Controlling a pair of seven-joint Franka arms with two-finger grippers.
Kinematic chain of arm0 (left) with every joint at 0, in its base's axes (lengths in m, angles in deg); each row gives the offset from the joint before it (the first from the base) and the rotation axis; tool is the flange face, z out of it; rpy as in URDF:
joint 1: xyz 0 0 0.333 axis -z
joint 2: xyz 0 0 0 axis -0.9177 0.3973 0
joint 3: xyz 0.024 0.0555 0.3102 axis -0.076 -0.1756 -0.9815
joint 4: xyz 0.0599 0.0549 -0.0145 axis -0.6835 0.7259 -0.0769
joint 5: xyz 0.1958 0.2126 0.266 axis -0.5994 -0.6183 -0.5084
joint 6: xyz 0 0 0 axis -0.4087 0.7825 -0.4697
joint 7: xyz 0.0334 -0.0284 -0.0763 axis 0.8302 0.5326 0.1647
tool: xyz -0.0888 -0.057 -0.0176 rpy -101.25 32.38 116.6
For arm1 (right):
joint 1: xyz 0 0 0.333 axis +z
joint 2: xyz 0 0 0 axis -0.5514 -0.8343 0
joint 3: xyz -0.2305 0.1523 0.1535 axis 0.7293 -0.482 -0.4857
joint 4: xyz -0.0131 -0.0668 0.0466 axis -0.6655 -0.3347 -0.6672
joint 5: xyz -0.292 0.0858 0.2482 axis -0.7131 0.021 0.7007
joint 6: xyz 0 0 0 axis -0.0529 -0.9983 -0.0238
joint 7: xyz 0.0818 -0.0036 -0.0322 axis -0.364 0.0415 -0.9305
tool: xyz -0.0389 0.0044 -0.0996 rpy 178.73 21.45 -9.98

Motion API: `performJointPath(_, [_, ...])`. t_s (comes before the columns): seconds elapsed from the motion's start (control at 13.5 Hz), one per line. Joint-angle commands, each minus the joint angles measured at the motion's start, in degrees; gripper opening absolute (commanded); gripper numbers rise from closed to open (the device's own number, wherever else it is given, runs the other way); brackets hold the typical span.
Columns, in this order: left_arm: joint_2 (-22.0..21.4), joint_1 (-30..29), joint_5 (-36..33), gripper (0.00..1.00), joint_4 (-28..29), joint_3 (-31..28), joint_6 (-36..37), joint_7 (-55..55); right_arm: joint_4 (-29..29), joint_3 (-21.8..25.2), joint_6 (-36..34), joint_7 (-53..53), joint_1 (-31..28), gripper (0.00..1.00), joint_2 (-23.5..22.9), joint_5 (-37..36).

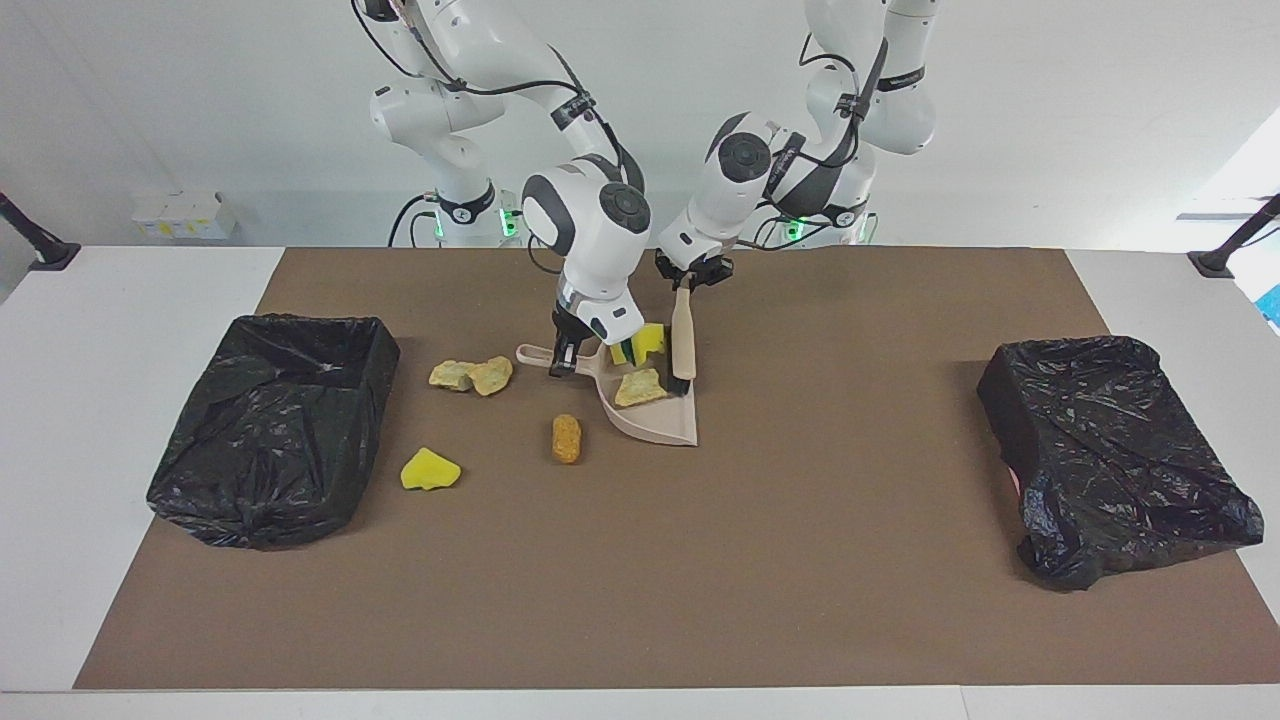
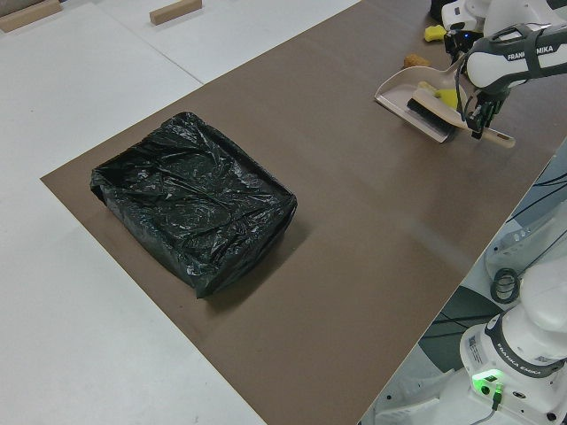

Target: Sweep and dump trash in bin

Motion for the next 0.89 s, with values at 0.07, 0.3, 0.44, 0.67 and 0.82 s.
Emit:
performJointPath(0.07, [-0.48,1.12,0.96,0.00,-3.40,-0.15,4.83,1.69,2.13,-0.19,0.45,0.67,-0.71,0.00,-1.53,-0.39])
performJointPath(0.3, [-3.47,1.39,0.61,0.00,-4.02,0.72,11.00,10.99,2.66,-0.28,0.45,-0.56,-1.41,0.00,-1.26,-0.39])
performJointPath(0.44, [-4.88,1.65,-0.18,0.00,-3.33,2.39,13.02,18.11,3.53,-0.28,0.10,-4.41,-2.38,0.00,-0.74,0.39])
performJointPath(0.67, [-7.25,3.58,-1.59,0.00,-0.69,2.67,13.21,20.24,4.77,-0.28,-0.78,-11.71,-5.10,0.00,0.93,4.17])
performJointPath(0.82, [-9.10,6.38,-1.59,0.00,0.98,2.75,13.38,24.97,4.86,-0.19,-2.18,-16.89,-7.73,0.00,2.51,4.36])
